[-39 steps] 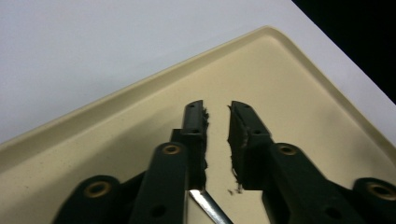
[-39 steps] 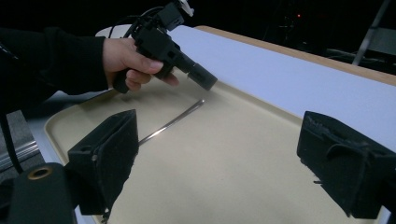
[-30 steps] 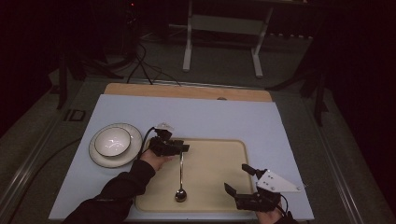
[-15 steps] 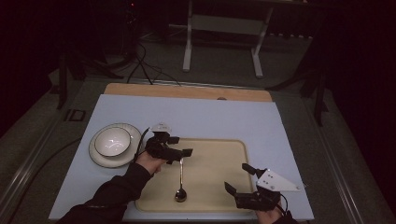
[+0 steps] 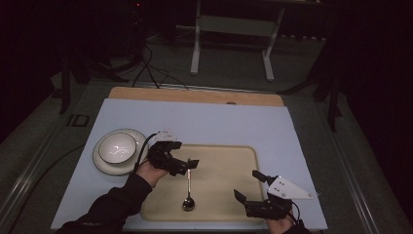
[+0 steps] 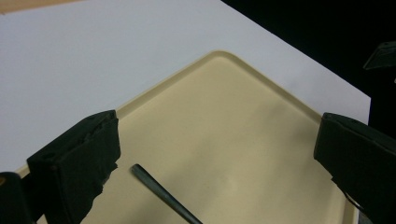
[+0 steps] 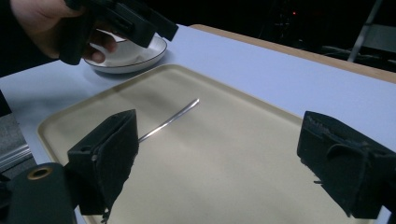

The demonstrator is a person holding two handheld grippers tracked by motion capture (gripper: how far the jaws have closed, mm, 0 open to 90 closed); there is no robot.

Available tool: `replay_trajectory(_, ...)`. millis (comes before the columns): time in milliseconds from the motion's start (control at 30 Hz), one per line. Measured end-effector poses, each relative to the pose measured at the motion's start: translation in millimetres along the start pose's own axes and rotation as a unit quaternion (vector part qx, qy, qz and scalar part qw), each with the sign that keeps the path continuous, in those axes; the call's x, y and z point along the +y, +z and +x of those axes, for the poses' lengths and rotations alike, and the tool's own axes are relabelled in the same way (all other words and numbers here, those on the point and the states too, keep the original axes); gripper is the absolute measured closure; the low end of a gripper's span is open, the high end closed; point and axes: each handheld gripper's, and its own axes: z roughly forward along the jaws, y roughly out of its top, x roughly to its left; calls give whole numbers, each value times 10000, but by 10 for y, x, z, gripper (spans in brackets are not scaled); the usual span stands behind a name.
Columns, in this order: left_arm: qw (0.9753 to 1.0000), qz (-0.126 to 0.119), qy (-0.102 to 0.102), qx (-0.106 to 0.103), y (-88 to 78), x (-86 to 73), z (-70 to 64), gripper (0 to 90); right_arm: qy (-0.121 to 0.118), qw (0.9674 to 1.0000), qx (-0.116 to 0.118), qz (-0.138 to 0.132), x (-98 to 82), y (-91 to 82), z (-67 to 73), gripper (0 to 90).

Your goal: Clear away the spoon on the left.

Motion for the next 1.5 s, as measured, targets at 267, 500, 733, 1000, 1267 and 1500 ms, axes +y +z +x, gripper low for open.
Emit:
replay_trajectory(267,9999,-75,154,-10,-170,-8,-83,13,-5,10000,1,-6,2,-4,2,128)
replay_trajectory(500,9989,-181,425,-38,-378,-34,-213,12,-17,10000,19,5,2,3,5,128)
replay_trajectory(733,9970,-348,690,-99,-557,-63,-339,12,-45,10000,-13,13,3,3,9,128)
replay_trajectory(1000,9958,-432,790,-134,-711,-133,-404,13,-57,10000,-20,11,4,3,13,128)
replay_trajectory(1267,9949,-535,844,-103,-805,-252,-382,13,-54,10000,6,0,5,7,16,129)
replay_trajectory(1500,9955,-460,820,-86,-856,-408,-369,13,-59,10000,6,24,1,13,16,129)
